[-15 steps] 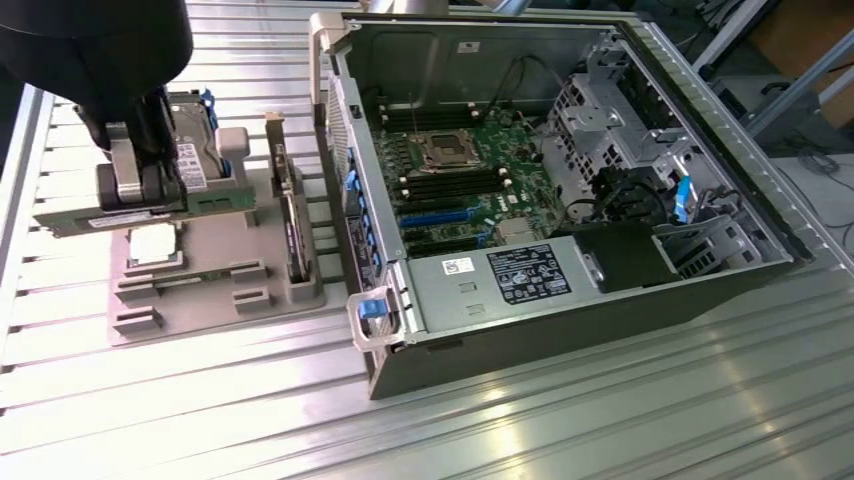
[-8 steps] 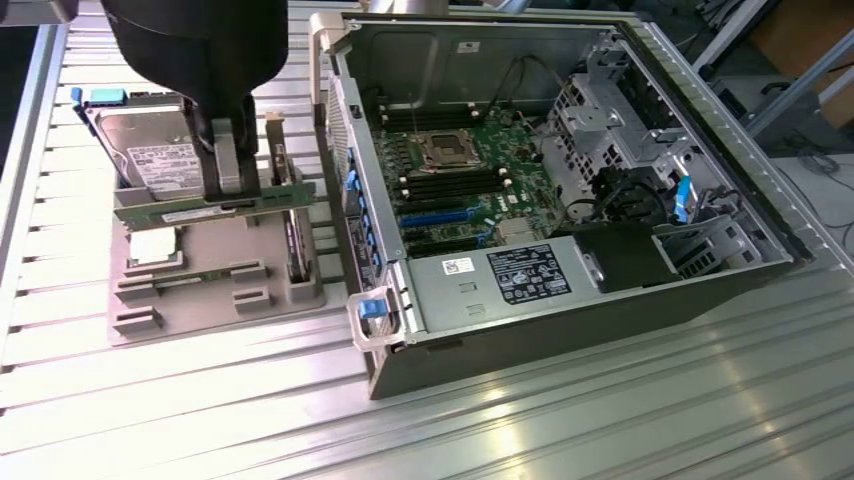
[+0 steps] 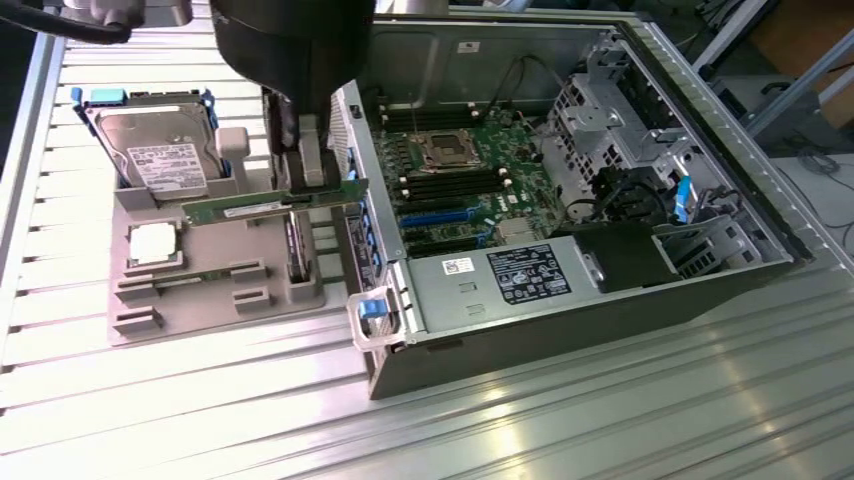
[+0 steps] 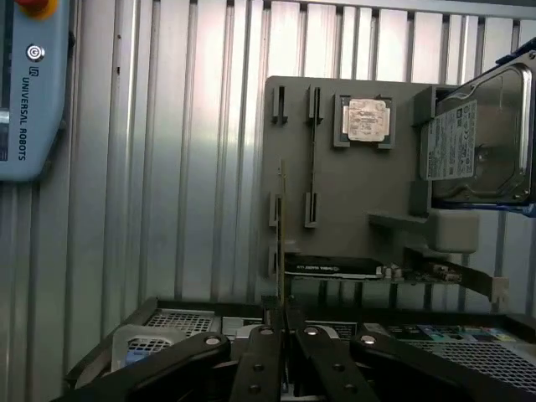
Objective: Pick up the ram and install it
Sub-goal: 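Pick up the ram and move it above insertion slot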
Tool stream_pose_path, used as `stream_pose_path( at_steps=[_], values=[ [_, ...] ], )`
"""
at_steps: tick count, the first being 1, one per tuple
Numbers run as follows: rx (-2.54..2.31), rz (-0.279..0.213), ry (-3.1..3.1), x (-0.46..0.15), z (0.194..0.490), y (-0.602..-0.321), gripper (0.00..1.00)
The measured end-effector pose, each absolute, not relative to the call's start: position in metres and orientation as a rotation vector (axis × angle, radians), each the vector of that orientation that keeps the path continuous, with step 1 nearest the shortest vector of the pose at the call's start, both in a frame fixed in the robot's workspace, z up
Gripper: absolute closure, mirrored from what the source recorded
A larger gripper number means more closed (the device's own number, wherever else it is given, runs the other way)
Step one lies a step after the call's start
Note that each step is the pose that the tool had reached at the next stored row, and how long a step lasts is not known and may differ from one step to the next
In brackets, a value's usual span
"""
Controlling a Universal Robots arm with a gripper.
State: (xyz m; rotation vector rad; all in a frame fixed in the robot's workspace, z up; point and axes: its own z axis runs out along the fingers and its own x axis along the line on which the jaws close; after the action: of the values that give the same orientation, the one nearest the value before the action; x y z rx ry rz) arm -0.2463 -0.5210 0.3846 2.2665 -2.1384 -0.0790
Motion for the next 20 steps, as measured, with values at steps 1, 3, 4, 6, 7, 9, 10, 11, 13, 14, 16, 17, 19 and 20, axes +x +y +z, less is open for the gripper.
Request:
stream_pose_path(
  at_steps=[1,3,4,6,7,9,10,11,13,14,16,17,19,20],
  values=[
    [2.266,-0.079,-2.138,-0.243,0.385,-0.521,0.88],
    [2.265,-0.076,-2.137,-0.228,0.385,-0.521,0.88],
    [2.265,-0.075,-2.137,-0.223,0.385,-0.521,0.88],
    [2.264,-0.075,-2.137,-0.216,0.384,-0.521,0.88],
    [2.264,-0.074,-2.136,-0.212,0.384,-0.521,0.88],
    [2.263,-0.072,-2.136,-0.2,0.384,-0.521,0.88],
    [2.263,-0.072,-2.135,-0.195,0.384,-0.521,0.88],
    [2.262,-0.071,-2.135,-0.19,0.384,-0.521,0.88],
    [2.262,-0.07,-2.134,-0.179,0.384,-0.521,0.88],
    [2.261,-0.069,-2.134,-0.172,0.384,-0.521,0.88],
    [2.261,-0.067,-2.133,-0.16,0.384,-0.52,0.88],
    [2.26,-0.067,-2.133,-0.154,0.384,-0.52,0.88],
    [2.26,-0.066,-2.133,-0.142,0.384,-0.519,0.88],
    [2.26,-0.066,-2.132,-0.139,0.383,-0.519,0.88]
  ],
)
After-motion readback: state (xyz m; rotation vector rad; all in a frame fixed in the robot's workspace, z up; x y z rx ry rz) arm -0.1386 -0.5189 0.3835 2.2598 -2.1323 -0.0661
